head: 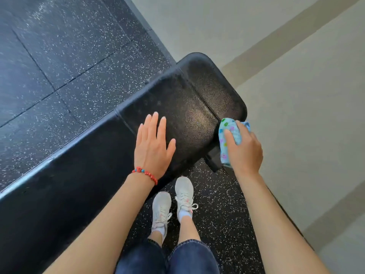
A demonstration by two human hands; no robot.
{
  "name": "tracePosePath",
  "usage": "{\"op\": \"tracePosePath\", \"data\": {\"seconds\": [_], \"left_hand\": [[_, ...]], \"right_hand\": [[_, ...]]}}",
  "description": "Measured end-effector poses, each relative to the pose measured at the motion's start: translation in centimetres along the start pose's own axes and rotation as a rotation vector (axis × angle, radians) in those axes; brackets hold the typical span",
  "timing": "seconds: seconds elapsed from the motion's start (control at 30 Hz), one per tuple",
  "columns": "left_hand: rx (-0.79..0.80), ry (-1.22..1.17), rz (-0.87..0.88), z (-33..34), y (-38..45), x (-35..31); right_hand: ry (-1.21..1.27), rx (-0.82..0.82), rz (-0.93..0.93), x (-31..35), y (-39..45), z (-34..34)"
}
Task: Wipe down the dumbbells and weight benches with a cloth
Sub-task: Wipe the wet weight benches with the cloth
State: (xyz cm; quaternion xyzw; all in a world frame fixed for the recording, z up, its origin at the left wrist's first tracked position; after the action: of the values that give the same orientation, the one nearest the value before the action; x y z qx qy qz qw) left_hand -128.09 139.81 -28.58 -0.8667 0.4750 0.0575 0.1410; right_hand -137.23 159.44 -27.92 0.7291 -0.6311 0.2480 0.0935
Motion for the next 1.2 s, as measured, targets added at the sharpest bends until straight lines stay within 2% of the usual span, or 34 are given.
{"op": "tracePosePath", "data": {"seconds": [0.23, 0.53, 0.83, 1.2], "left_hand": [[0.023, 0.017, 0.158, -5.9, -6.4, -1.9], [0.109, 0.078, 0.328, -12.3, -12.2, -8.5], [0.089, 0.116, 0.421, -15.8, -15.6, -19.7], [0.090, 0.131, 0.500, -14.1, -17.7, -35.5]], "right_hand": [[0.172, -0.206, 0.149, 0.9, -10.2, -5.8], [0.333, -0.351, 0.297, -0.6, -18.3, -14.7], [0.380, -0.415, 0.341, -8.3, -21.7, -25.1], [0.390, -0.466, 0.354, -19.9, -19.9, -36.2]]}}
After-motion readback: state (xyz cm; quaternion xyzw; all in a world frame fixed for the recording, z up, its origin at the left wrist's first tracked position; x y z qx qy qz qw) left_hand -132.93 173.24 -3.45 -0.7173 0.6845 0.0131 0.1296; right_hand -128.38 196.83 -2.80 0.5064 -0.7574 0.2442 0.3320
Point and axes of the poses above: each hand's wrist, its own y-axis towards the middle knuckle, its own z-axis out of the palm, x = y × z, the point moved 3 cm from there along y, towards the middle knuckle, and after that the axes turned 14 degrees about -z, right-handed, at the moved point
